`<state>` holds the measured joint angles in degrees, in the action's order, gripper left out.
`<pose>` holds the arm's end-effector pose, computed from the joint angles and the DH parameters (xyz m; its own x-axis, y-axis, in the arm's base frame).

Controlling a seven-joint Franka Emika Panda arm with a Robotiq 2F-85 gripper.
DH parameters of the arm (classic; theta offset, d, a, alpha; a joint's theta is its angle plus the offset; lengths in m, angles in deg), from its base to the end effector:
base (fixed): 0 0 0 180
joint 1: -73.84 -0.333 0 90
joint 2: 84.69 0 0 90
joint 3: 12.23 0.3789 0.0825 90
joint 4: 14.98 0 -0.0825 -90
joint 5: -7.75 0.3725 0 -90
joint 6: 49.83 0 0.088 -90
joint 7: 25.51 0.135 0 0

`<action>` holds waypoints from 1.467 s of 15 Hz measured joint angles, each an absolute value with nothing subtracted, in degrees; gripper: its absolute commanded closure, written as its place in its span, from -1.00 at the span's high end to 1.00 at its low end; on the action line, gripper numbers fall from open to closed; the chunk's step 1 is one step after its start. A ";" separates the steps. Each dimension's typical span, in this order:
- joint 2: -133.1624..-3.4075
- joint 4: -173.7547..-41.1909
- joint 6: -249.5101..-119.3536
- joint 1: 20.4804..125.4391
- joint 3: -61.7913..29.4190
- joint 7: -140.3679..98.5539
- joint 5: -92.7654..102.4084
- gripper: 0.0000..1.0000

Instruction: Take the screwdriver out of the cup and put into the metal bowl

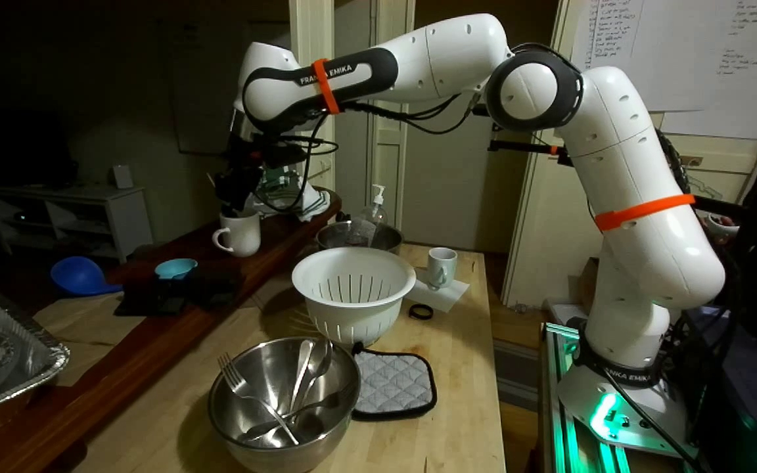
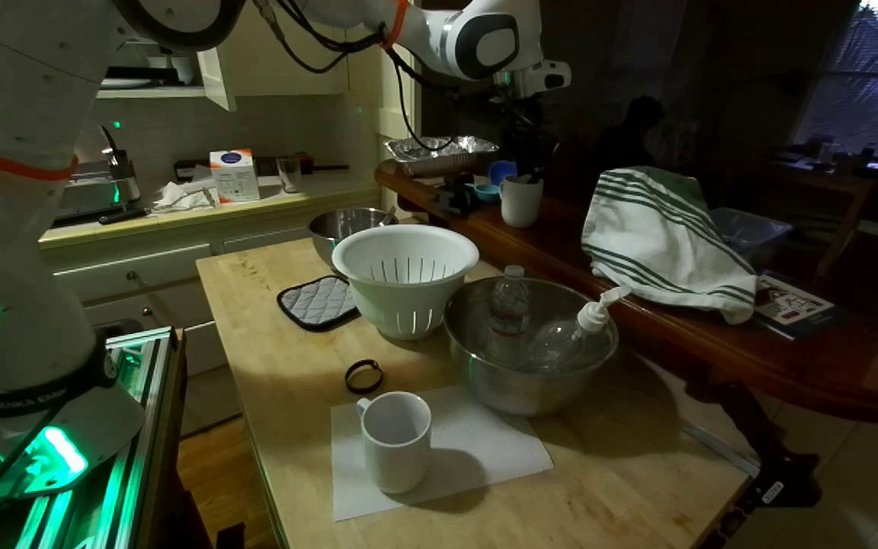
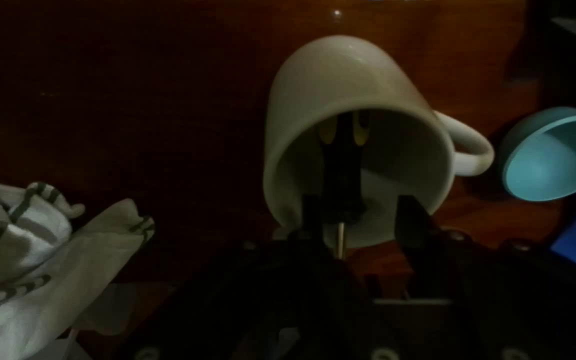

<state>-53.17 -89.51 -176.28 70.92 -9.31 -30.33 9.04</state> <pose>0.7755 0.0704 0.4937 0.9243 0.1491 0.3513 0.1662 -0.9859 -0.0188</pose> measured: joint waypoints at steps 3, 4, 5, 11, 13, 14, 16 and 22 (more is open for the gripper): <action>-52.79 -89.51 -176.28 70.99 -9.31 -30.32 9.11 -0.21; -52.66 -89.50 -176.28 71.04 -9.31 -30.31 9.12 -0.23; -52.49 -89.48 -176.28 71.09 -9.31 -30.31 9.11 -0.22; -50.61 -88.10 -176.11 70.97 -9.31 -30.35 8.88 -0.85; -49.84 -87.15 -175.80 70.83 -9.32 -30.38 8.67 -0.86; -49.56 -86.69 -175.60 70.75 -9.32 -30.39 8.63 -0.86; -49.13 -85.98 -175.43 70.58 -9.32 -30.41 8.55 -0.86; -49.64 -86.01 -175.18 69.79 -9.04 -30.80 8.53 -0.86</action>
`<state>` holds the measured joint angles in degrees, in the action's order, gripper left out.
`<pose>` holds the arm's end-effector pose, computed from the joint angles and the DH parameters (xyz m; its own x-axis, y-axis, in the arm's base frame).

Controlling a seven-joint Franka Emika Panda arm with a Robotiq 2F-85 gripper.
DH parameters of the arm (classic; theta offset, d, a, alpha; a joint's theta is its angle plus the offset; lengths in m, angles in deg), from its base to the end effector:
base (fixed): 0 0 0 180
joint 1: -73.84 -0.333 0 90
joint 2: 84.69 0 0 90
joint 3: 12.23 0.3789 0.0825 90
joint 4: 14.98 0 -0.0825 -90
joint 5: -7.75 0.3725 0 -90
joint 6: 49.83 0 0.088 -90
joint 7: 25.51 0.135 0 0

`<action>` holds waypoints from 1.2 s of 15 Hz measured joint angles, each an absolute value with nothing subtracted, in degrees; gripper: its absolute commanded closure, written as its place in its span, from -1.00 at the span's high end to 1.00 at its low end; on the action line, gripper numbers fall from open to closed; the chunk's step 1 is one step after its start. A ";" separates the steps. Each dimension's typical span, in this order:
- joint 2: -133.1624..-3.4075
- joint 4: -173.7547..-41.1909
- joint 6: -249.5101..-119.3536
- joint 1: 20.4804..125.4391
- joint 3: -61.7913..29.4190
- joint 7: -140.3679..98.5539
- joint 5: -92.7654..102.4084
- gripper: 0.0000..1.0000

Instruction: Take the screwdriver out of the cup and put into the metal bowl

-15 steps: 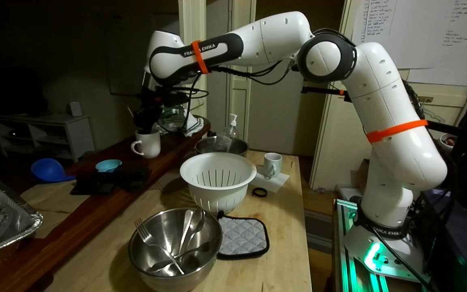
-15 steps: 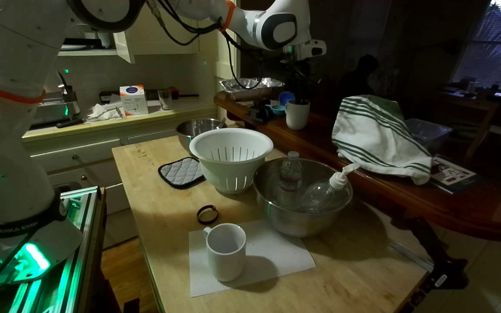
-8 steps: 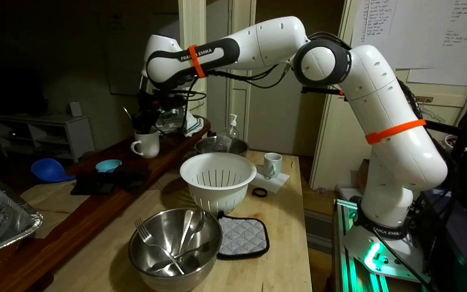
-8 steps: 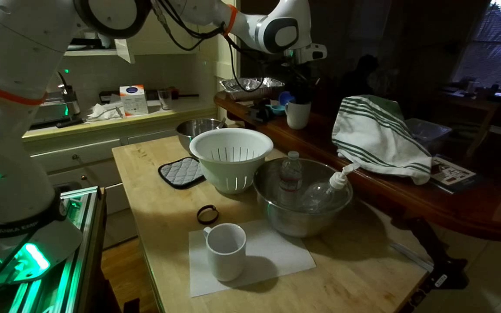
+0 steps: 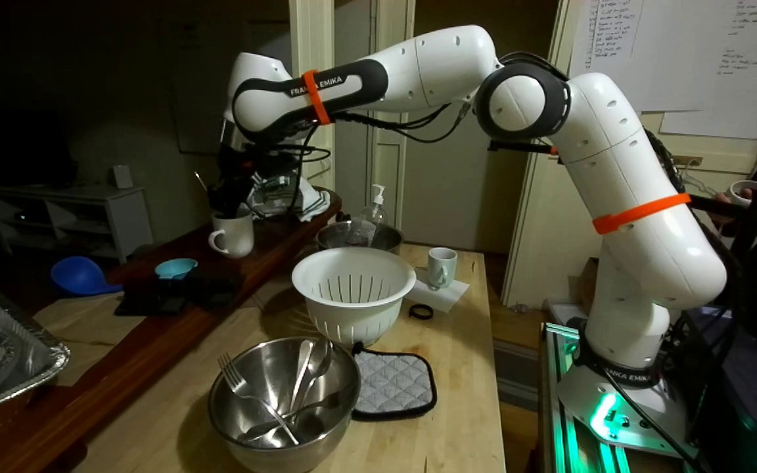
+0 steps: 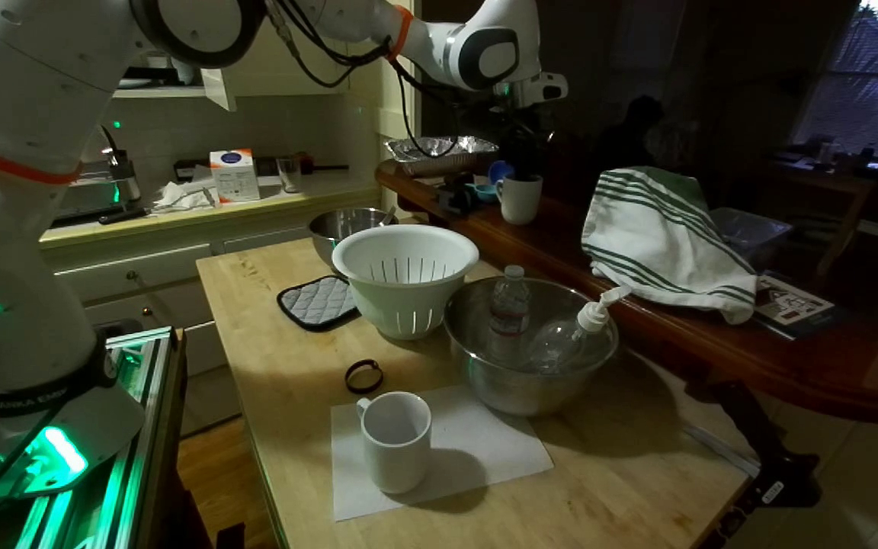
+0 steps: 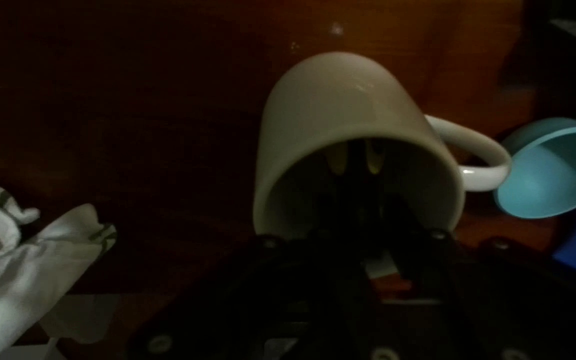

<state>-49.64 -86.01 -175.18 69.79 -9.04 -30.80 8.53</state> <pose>0.7885 0.0884 0.4740 0.9251 0.1823 0.3330 0.1983 -0.9800 -0.0144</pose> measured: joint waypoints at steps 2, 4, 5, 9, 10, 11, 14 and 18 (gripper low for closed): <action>-50.74 -86.58 -175.18 69.42 -9.04 -30.80 8.32 -0.86; -52.20 -87.46 -175.18 69.21 -9.08 -30.79 8.02 -0.86; -52.87 -87.81 -175.19 69.18 -9.09 -30.78 7.86 -0.86; -56.65 -90.18 -176.14 68.93 -9.35 -30.30 6.22 -0.86; -57.87 -91.10 -176.78 68.78 -9.41 -30.13 5.56 -0.86; -59.27 -92.17 -177.56 68.58 -9.47 -29.91 4.65 -0.86; -63.72 -95.81 -180.96 67.65 -9.65 -28.62 0.98 -0.86; -69.47 -100.97 -183.73 65.73 -9.27 -27.73 -3.69 -0.86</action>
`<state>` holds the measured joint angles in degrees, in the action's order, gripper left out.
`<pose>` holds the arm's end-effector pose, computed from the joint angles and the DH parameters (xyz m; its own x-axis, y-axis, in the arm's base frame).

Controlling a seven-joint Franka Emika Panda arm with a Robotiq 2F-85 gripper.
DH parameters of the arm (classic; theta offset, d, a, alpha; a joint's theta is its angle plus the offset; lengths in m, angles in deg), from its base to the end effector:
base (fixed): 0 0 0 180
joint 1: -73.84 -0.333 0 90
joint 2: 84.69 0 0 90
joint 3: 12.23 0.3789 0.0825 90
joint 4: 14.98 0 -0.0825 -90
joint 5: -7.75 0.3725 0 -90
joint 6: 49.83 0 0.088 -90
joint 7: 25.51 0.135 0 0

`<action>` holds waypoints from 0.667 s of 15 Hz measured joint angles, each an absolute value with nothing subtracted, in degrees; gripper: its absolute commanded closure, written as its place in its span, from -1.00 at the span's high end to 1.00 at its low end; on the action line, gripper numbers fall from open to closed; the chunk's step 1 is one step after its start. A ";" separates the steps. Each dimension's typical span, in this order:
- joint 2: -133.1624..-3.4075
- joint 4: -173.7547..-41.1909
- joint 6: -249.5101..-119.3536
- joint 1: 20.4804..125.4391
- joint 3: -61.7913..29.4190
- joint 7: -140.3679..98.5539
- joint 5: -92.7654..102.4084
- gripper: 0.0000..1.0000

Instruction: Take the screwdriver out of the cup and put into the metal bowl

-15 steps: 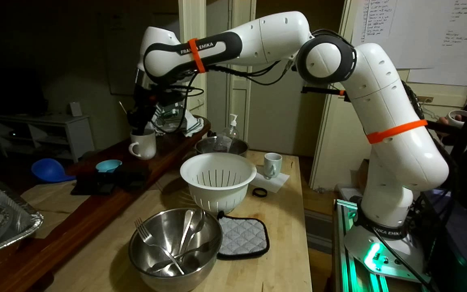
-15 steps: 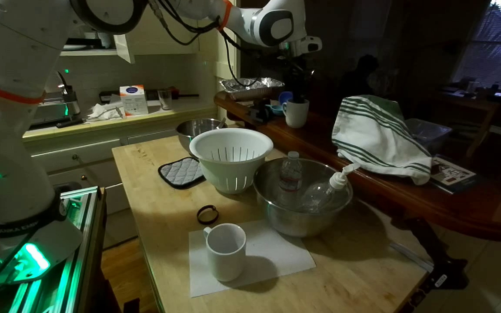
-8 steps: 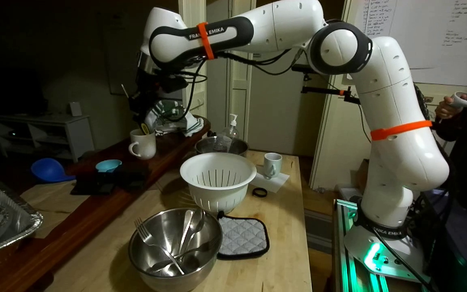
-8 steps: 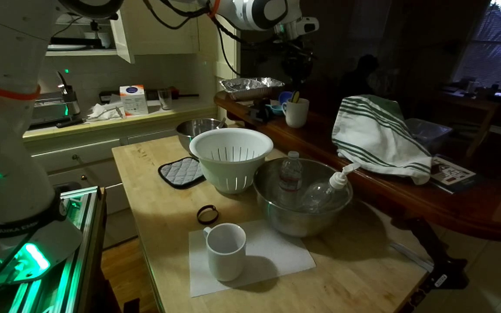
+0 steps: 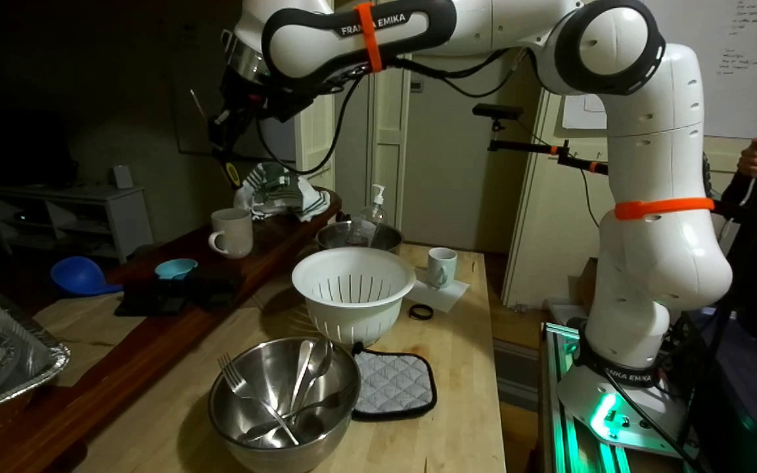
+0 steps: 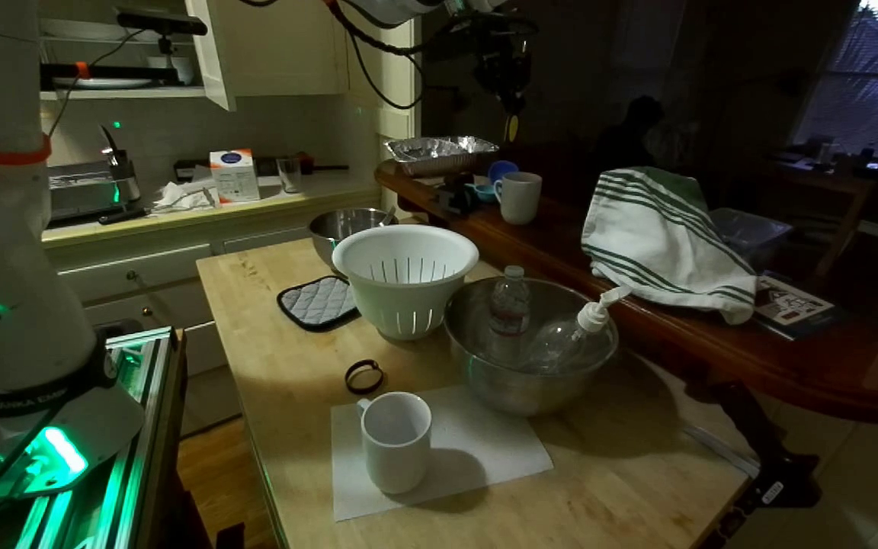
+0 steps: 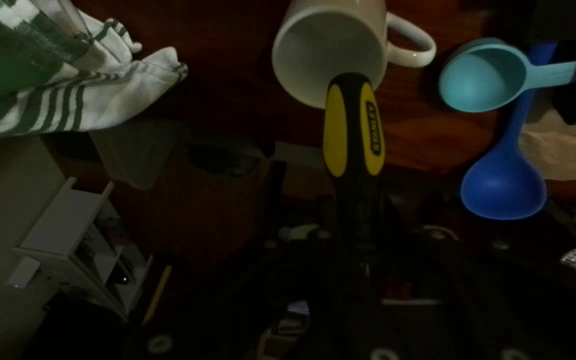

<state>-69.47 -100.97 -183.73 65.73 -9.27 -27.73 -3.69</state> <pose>0.6967 0.1237 0.6202 0.7893 0.3244 0.5213 0.2555 -0.9456 0.2016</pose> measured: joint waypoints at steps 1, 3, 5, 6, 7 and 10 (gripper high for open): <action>-70.75 -102.54 -183.73 65.33 -8.74 -27.88 -3.78 -0.86; -72.97 -106.24 -183.75 64.87 -7.10 -28.47 -3.50 -0.86; -75.15 -111.00 -184.62 64.39 -5.20 -29.01 -2.98 -0.86; -76.27 -113.82 -185.85 64.07 -4.23 -29.06 -2.61 -0.86; -77.40 -116.89 -187.54 63.63 -3.20 -28.98 -2.30 -0.86; -80.49 -126.52 -194.81 61.15 -0.66 -25.17 -3.04 -0.86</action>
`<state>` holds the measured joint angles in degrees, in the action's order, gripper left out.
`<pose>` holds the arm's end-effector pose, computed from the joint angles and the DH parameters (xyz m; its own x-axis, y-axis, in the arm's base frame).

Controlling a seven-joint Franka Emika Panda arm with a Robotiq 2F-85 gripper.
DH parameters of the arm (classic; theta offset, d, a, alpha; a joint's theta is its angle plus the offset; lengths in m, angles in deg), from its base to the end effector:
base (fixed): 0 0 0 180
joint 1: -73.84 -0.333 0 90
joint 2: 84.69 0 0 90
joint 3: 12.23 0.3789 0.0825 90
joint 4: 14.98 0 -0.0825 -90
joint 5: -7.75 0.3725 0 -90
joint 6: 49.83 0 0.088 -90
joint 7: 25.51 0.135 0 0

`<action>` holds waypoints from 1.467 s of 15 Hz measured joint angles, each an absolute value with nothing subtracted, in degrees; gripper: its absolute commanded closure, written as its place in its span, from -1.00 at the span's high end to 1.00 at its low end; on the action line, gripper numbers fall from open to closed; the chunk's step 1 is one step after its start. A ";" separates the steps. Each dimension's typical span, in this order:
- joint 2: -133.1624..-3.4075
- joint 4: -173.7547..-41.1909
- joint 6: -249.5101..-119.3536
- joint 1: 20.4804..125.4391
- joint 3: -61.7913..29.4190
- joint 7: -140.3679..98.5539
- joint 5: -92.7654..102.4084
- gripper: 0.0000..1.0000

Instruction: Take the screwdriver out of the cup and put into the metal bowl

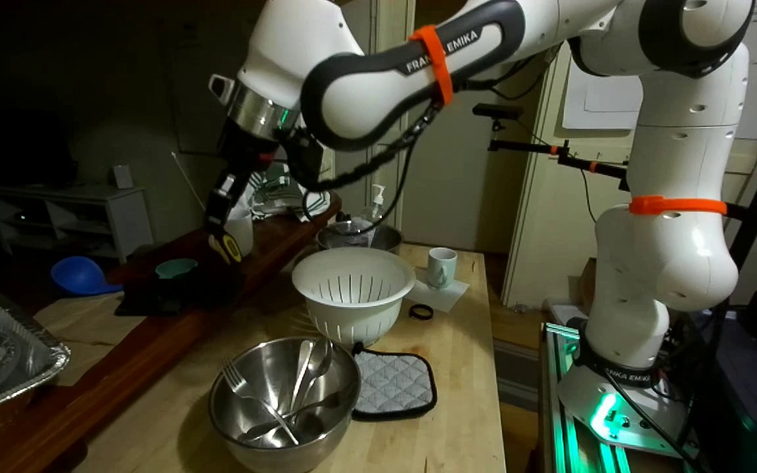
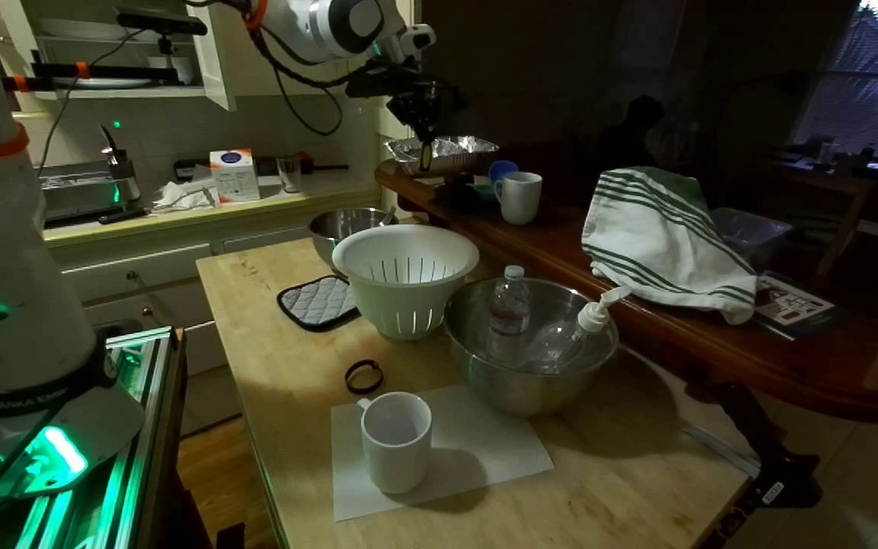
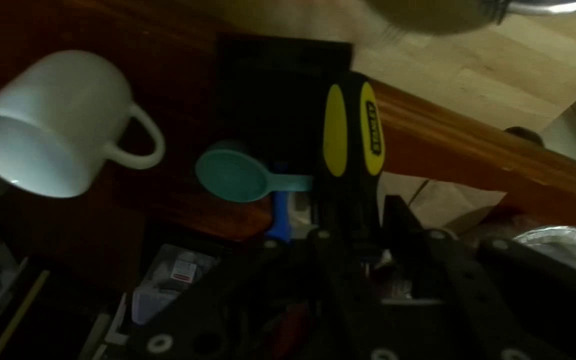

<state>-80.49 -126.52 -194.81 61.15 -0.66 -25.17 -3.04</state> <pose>0.5706 0.2523 0.5435 0.7321 0.4835 0.4798 0.4737 -0.8676 0.1515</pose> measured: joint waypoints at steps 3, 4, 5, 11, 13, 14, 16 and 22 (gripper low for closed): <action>-83.25 -135.72 -202.49 58.19 1.55 -15.33 -7.26 -0.86; -84.05 -138.68 -204.91 57.42 2.25 -11.22 -9.24 -0.86; -84.71 -141.41 -207.11 56.81 2.80 -7.18 -11.40 -0.86; -85.38 -150.63 -218.26 57.35 1.62 -2.72 -13.99 -0.86; -85.41 -152.45 -220.84 58.13 0.53 -8.18 -10.31 -0.86; -85.31 -153.32 -221.70 58.34 0.18 -12.71 -7.00 -0.86; -84.38 -154.13 -221.81 57.96 0.19 -22.02 -0.12 -0.86; -82.68 -150.84 -210.32 59.92 6.09 -47.73 23.96 0.07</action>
